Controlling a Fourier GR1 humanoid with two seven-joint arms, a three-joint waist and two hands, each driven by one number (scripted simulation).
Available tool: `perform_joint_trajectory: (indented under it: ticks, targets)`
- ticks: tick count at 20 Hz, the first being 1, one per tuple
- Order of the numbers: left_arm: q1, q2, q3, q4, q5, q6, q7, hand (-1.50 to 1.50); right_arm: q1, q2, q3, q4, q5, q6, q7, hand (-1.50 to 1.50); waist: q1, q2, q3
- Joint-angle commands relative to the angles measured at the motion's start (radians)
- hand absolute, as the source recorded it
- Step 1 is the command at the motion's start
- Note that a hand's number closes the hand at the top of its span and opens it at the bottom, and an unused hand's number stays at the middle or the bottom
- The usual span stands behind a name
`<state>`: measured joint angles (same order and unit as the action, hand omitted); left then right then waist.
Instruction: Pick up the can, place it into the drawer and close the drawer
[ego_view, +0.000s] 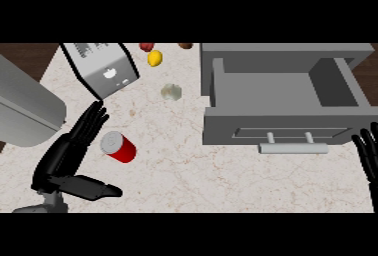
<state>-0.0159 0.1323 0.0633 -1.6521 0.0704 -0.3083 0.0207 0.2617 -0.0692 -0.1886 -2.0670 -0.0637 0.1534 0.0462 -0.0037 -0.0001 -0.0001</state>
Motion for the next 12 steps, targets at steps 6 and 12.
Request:
perform_joint_trajectory:
  ticks: [6, 12]
  targets:
    - [-0.007, 0.039, 0.066, 0.179, -0.025, -0.035, -0.147, -1.5, -0.062, 0.006, -0.014, 0.064, 0.008, 0.015, -0.021, -1.5, 0.002, 0.0, 0.0]
    - [-0.025, 0.007, 0.04, 0.271, -0.094, 0.006, -0.221, -1.5, 0.004, 0.041, -0.001, 0.012, 0.046, 0.021, -0.035, -1.5, 0.001, 0.0, 0.0]
